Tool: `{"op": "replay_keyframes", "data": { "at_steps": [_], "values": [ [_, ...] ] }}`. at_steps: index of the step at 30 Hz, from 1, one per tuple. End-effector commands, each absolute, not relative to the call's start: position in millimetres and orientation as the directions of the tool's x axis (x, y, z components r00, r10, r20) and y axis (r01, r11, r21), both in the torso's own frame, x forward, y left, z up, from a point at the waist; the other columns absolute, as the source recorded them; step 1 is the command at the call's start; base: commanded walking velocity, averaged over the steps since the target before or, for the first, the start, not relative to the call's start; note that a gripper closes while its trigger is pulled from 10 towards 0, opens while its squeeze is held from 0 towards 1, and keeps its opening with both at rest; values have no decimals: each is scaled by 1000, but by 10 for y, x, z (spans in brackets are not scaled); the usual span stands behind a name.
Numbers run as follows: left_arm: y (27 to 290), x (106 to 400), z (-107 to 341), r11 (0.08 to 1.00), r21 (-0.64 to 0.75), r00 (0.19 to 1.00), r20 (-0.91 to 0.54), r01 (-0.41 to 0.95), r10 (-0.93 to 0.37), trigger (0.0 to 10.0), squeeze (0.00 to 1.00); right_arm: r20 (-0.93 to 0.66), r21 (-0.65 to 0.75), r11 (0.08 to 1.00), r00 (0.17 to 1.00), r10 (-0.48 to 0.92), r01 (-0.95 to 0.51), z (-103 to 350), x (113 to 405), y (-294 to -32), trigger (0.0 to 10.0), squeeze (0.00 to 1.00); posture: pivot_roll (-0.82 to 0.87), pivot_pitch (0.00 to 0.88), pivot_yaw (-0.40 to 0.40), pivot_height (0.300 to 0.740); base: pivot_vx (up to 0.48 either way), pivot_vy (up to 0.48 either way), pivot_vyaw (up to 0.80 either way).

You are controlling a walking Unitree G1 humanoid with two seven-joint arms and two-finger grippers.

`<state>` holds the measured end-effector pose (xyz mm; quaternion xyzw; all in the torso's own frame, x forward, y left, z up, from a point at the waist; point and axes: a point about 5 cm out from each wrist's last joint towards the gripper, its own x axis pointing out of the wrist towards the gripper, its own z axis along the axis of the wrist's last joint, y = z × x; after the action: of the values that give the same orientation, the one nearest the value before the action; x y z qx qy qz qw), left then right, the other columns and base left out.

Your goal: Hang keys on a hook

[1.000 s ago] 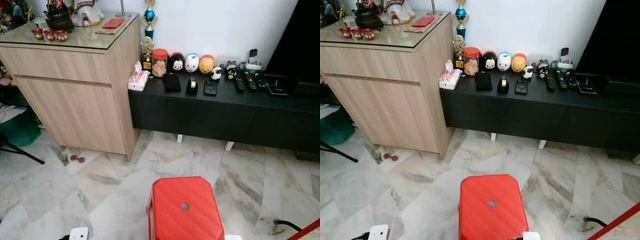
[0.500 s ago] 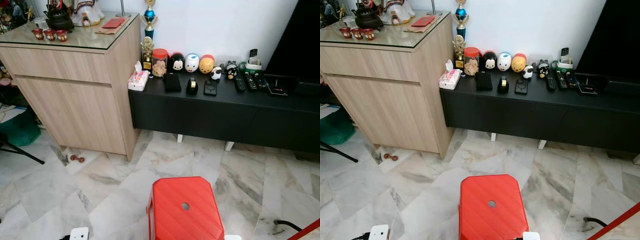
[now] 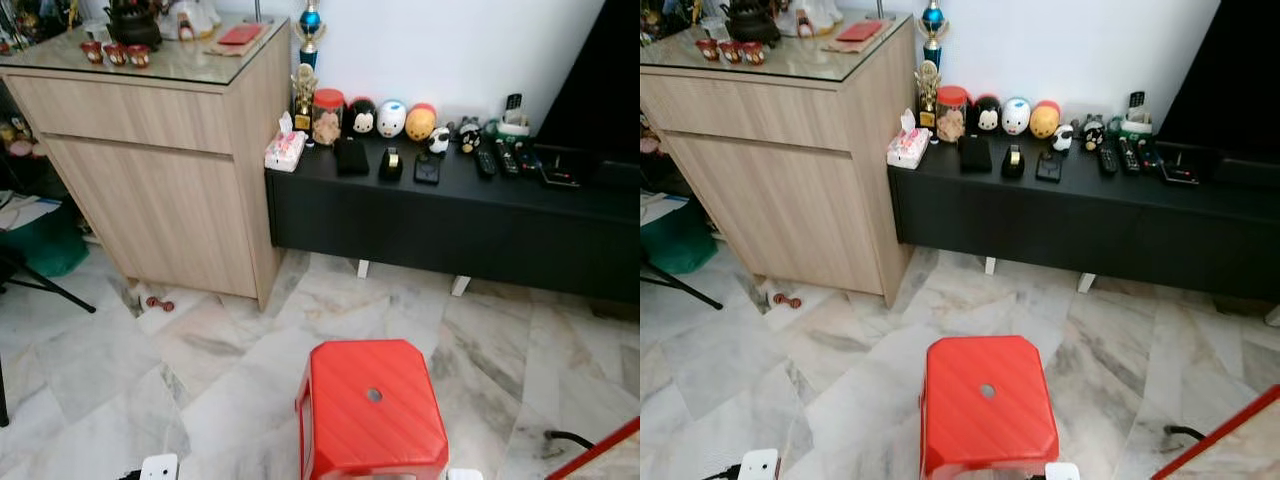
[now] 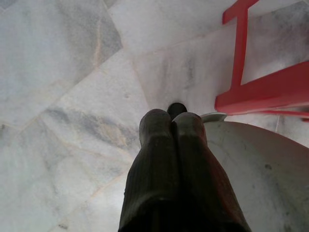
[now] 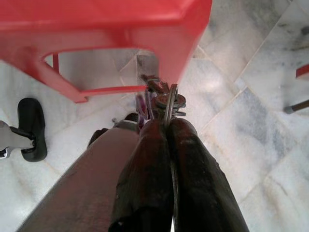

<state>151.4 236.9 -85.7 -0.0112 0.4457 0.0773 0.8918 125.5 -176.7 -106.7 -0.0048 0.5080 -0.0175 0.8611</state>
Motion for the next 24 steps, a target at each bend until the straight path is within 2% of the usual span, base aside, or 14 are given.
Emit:
{"op": "replay_keyframes", "data": {
  "at_steps": [1,8,24],
  "values": [
    [2348,1459,-887,989,44,571,-812,-142,119,10000,0,-878,-32,999,478,-39,23,-1072,1229,-1789,10000,0,125,0,-46,740,-247,0,0],
    [2347,1461,-886,989,45,571,-812,-141,118,10000,0,-878,-31,999,478,-38,22,-1072,1230,-1790,10000,0,124,0,-47,740,-246,0,0],
    [2350,1477,-882,992,58,567,-816,-112,112,10000,0,-876,-33,999,481,-41,26,-1067,1245,-1792,10000,0,124,0,-53,740,0,0,0]
  ]
}}
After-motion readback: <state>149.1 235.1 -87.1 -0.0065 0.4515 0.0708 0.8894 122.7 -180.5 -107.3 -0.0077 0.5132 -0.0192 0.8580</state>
